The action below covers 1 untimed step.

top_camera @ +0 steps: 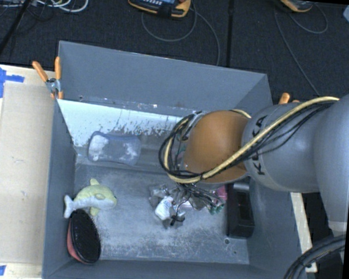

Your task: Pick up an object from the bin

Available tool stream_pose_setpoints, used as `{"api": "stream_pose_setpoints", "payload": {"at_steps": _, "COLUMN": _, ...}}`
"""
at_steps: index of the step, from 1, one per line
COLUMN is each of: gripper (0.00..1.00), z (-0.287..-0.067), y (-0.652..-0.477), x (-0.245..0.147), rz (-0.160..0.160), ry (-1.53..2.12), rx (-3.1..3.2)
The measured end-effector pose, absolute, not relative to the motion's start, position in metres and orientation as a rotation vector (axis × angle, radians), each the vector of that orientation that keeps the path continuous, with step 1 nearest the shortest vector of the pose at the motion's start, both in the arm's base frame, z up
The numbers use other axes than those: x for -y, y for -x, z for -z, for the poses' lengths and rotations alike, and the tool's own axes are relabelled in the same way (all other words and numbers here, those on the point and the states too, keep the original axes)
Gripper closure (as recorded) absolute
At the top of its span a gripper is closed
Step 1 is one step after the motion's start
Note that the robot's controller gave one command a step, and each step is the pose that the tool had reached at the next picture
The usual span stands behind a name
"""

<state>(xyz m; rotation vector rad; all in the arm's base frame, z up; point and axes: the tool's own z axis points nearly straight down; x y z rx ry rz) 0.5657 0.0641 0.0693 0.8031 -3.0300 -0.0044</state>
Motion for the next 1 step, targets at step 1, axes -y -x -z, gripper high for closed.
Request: {"api": "stream_pose_setpoints", "payload": {"at_steps": 1, "gripper": 1.00, "z": -0.0730, "y": -0.5651, "x": -0.0641, "rz": 0.005, "ry": -0.802, "rx": 3.030}}
